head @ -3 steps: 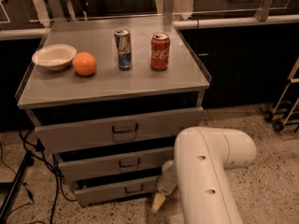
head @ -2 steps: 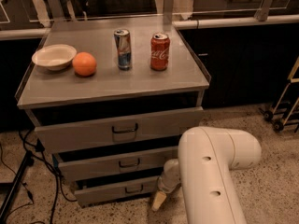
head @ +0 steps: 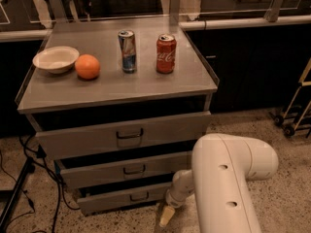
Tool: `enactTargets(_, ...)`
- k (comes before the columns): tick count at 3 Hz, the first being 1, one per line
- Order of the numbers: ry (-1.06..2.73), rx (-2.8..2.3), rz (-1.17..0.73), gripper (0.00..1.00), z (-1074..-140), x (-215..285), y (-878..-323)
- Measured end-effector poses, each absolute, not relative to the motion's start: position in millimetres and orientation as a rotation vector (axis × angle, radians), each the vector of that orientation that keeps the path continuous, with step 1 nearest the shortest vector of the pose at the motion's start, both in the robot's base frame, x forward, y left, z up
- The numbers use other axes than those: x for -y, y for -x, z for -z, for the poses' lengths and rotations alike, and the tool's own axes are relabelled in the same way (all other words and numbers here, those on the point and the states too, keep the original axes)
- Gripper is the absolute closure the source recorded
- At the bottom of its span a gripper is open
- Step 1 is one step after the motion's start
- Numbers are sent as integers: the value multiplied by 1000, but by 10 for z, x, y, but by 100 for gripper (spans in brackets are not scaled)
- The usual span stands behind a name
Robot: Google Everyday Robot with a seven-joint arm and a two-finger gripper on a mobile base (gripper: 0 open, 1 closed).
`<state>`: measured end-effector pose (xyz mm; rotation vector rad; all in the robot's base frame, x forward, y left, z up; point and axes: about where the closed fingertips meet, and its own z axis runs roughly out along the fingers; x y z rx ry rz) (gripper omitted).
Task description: Open bottom drawer
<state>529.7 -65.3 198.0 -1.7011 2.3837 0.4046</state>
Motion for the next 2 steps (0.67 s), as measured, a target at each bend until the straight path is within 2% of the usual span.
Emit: enactTargets(2, 1685, -2296, -348, 0, -2230, 562, -5513)
